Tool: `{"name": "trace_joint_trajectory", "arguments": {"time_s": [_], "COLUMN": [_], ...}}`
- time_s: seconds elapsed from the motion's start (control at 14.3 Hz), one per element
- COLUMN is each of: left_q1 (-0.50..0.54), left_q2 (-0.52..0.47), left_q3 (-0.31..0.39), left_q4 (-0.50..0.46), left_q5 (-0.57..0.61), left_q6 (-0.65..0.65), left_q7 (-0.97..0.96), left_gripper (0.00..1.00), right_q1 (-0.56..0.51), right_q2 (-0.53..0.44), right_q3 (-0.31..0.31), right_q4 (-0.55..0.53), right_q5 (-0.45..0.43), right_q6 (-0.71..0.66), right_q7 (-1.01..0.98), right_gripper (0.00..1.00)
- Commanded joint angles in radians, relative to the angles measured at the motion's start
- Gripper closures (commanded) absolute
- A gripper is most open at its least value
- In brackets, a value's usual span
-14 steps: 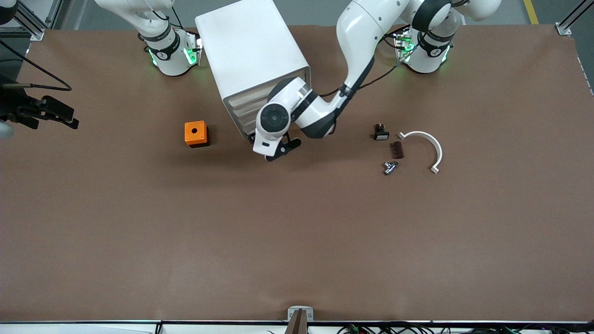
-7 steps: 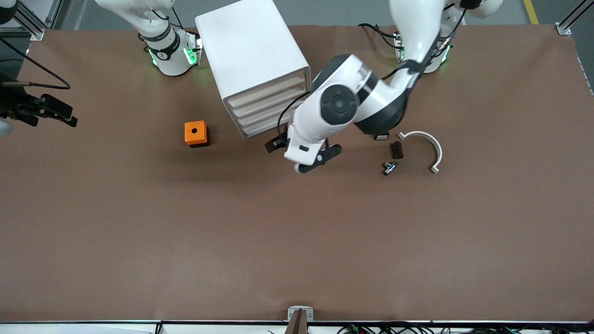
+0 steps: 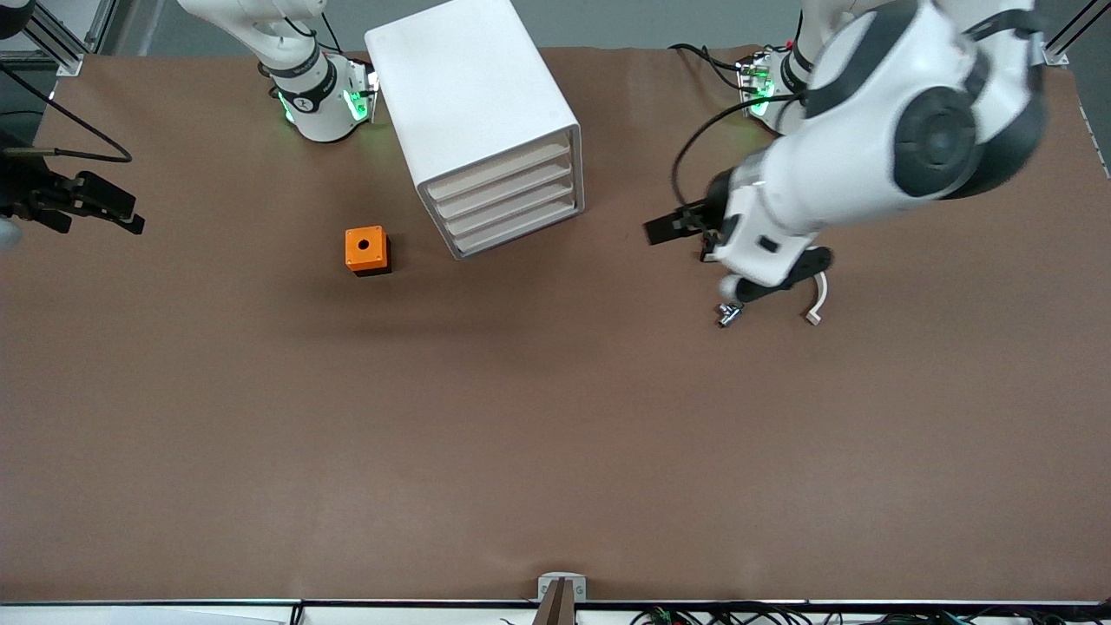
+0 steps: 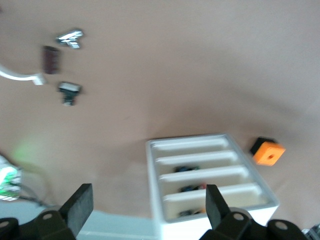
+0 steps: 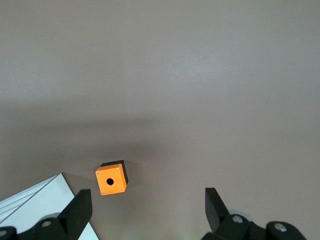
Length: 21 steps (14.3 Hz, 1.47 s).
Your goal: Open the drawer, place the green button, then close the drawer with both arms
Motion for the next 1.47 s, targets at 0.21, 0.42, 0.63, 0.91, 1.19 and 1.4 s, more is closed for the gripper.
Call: {"name": "trace_joint_trajectory", "arguments": {"time_s": [0.21,0.42,0.63,0.91,1.19,1.4], "left_q1": [0.173,0.225,0.291,0.305,0.337,0.366], "left_q2": [-0.209,-0.293,-0.385,-0.460,-0.479,-0.497], "left_q3": [-0.009,-0.009,-0.007,-0.009,-0.010,-0.010], "left_q4": [-0.237,-0.384,-0.529,-0.665,-0.695,-0.689], "left_q5": [0.109,0.178,0.189,0.246,0.339,0.381], "left_q6": [-0.081,-0.020,0.073,0.208,0.251,0.251], "left_q7": [0.310,0.410,0.519,0.548,0.568,0.593], "left_gripper": [0.01,0.01,0.01,0.01,0.01,0.01], "right_q1": [-0.011,-0.014,-0.014,-0.012,-0.012,-0.011], "right_q2": [-0.028,-0.028,-0.028,-0.028,-0.026,-0.026], "right_q3": [0.010,0.010,0.010,0.010,0.010,0.010], "right_q4": [-0.028,-0.028,-0.030,-0.030,-0.030,-0.030], "right_q5": [0.004,0.004,0.004,0.002,0.002,0.001], "right_q6": [0.019,0.022,0.022,0.022,0.023,0.023], "right_q7": [0.001,-0.001,-0.001,-0.001,-0.002,-0.002], "right_gripper": [0.00,0.00,0.00,0.00,0.00,0.00]}}
